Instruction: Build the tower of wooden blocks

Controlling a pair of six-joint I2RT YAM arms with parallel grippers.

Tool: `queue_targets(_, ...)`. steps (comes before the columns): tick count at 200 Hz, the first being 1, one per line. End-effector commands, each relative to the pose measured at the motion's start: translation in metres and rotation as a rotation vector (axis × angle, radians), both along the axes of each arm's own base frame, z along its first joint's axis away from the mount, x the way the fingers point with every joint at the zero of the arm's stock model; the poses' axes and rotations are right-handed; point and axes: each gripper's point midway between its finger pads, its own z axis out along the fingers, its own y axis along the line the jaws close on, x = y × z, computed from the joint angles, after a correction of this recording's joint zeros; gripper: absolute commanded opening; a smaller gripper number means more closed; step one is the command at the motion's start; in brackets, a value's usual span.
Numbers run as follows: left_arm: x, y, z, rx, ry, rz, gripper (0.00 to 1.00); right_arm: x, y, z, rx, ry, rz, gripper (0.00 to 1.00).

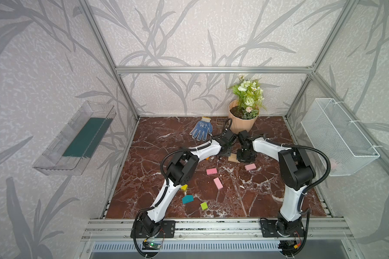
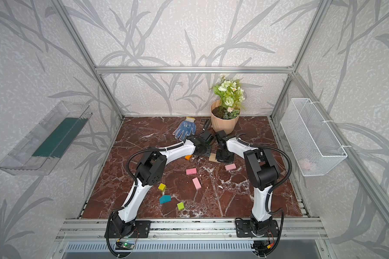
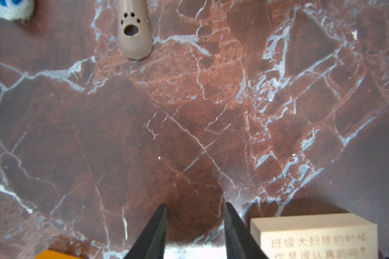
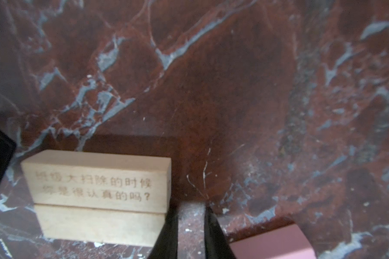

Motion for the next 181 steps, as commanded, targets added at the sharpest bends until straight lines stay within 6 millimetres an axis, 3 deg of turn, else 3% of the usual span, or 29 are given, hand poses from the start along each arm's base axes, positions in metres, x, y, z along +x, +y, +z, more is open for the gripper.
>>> queue_targets(1,-0.004,0.004,0.001,0.007,0.024,-0.006,0.41,-0.007,-0.005,-0.001,-0.029,0.027,-0.007,0.22)
queue_targets(63,-0.008,0.010,0.029,-0.023,-0.022,0.000,0.41,-0.013,-0.021,0.031,-0.065,-0.049,-0.033,0.28)
queue_targets(126,-0.022,0.034,0.120,-0.084,-0.167,0.004,0.41,-0.031,-0.038,0.076,-0.052,-0.177,-0.120,0.46)
queue_targets(141,-0.035,0.052,0.142,-0.097,-0.220,0.023,0.41,-0.040,-0.046,0.081,-0.050,-0.202,-0.172,0.52)
queue_targets(153,-0.046,0.075,0.161,-0.100,-0.285,0.060,0.41,-0.048,-0.054,0.085,-0.057,-0.219,-0.224,0.65)
queue_targets(166,-0.059,0.112,0.179,-0.075,-0.377,0.141,0.44,-0.058,-0.064,0.090,-0.064,-0.242,-0.286,0.80)
queue_targets(181,-0.075,0.163,0.198,-0.033,-0.520,0.255,0.56,-0.064,-0.071,0.093,-0.052,-0.287,-0.348,0.84)
